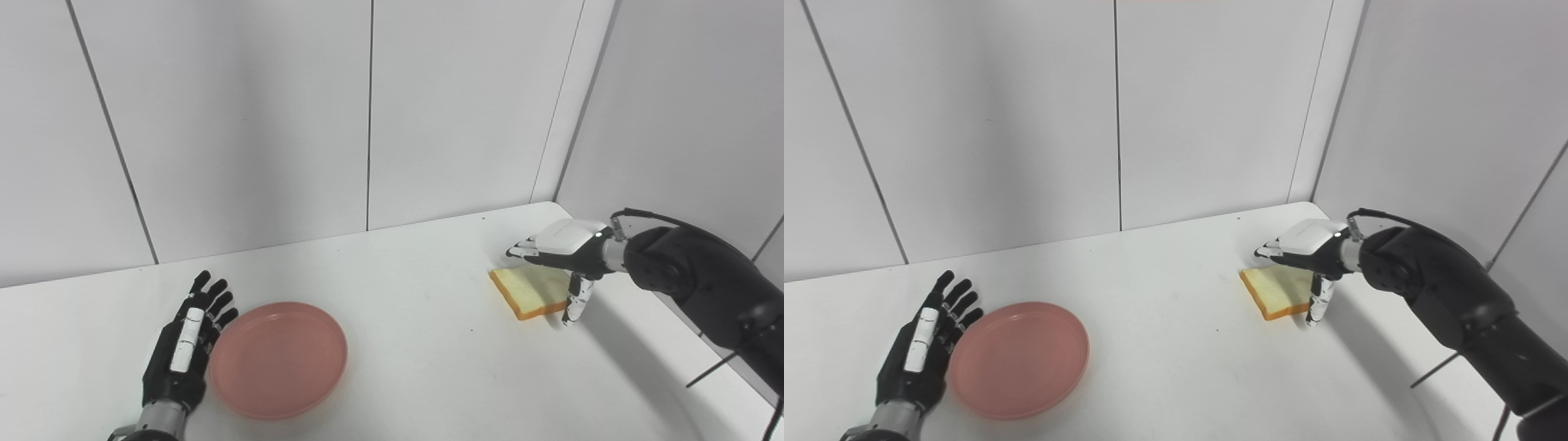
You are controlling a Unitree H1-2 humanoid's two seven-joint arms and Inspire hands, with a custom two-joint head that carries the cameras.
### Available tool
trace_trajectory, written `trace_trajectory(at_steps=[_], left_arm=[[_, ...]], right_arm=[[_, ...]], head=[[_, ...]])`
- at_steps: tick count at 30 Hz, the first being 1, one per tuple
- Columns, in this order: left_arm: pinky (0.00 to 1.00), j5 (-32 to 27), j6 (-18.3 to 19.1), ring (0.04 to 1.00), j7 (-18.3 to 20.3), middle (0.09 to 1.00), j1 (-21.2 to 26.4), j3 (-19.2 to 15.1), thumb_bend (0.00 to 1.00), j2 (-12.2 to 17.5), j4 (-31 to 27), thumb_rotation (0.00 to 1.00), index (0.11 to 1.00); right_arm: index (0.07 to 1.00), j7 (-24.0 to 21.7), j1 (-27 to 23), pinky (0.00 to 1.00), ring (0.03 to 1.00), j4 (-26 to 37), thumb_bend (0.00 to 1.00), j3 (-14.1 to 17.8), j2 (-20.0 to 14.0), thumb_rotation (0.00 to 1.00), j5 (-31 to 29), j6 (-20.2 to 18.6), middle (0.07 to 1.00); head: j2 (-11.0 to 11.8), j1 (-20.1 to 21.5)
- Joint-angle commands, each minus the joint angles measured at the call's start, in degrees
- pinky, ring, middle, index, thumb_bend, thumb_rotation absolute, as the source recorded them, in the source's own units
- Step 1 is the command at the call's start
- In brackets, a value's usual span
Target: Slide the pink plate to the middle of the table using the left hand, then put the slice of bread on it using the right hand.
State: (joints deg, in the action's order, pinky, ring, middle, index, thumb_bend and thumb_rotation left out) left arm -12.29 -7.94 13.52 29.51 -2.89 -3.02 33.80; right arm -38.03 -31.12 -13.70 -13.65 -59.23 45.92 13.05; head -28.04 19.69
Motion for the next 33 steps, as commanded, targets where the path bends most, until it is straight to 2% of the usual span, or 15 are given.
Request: trace_trajectory(at_steps=[1, 6, 12, 17, 22, 26, 30, 33], left_arm=[[0.87, -0.22, 0.26, 0.912, 0.23, 0.917, -1.45, 0.30, 0.85, -0.49, 0.68, 0.72, 0.931], [0.89, -0.68, 0.19, 0.917, 0.61, 0.921, -1.53, 0.15, 0.85, -0.53, 0.79, 0.72, 0.934], [0.89, -0.80, 0.66, 0.921, 0.67, 0.924, -1.91, 0.23, 0.84, -0.55, 0.15, 0.71, 0.937], [0.89, -0.67, 0.76, 0.918, 0.50, 0.921, -2.04, 0.20, 0.85, -0.47, -0.25, 0.71, 0.936], [0.89, -0.92, 0.99, 0.917, 0.93, 0.928, -1.93, 0.09, 0.85, -0.06, -0.37, 0.71, 0.939], [0.88, -1.14, 1.55, 0.918, 0.99, 0.923, -2.15, 0.00, 0.85, -0.13, -0.94, 0.71, 0.936], [0.88, -1.15, 1.83, 0.912, 1.02, 0.916, -2.37, -0.05, 0.85, -0.31, -1.35, 0.70, 0.932], [0.88, -0.87, 1.65, 0.913, 0.95, 0.920, -2.50, 0.02, 0.84, -0.45, -1.34, 0.70, 0.934]], right_arm=[[0.999, 2.08, -3.87, 0.99, 0.968, -0.22, 1.00, 0.23, -1.18, 0.33, 1.33, 0.07, 0.988], [0.995, 1.04, -5.64, 1.00, 0.975, -0.93, 1.00, -1.12, -0.34, 0.34, 2.64, -0.99, 0.996], [0.994, 1.41, -7.28, 1.00, 0.979, -4.59, 1.00, -2.06, 0.89, 0.33, 3.29, -1.22, 0.996], [0.991, 2.76, -7.90, 0.99, 0.969, -5.97, 1.00, -1.94, 1.37, 0.33, 2.90, 0.28, 0.985], [0.980, 2.63, -8.73, 0.96, 0.957, -6.87, 1.00, -2.55, 2.22, 0.33, 3.23, 0.19, 0.987], [0.990, 1.78, -9.82, 0.95, 0.956, -8.94, 1.00, -4.03, 2.96, 0.35, 4.09, 0.17, 0.986], [1.000, -1.36, -11.06, 0.99, 0.991, -9.28, 1.00, -6.02, 3.71, 0.33, 5.63, -1.87, 0.999], [0.990, -1.93, -11.39, 0.99, 0.972, -9.51, 1.00, -6.75, 4.09, 0.34, 6.34, -2.05, 0.989]], head=[[-0.07, -0.08], [-0.17, -0.09], [-0.32, -0.42], [-0.35, -0.40], [-0.53, -0.48], [-0.78, -0.45], [-0.79, -0.53], [-0.86, -0.72]])
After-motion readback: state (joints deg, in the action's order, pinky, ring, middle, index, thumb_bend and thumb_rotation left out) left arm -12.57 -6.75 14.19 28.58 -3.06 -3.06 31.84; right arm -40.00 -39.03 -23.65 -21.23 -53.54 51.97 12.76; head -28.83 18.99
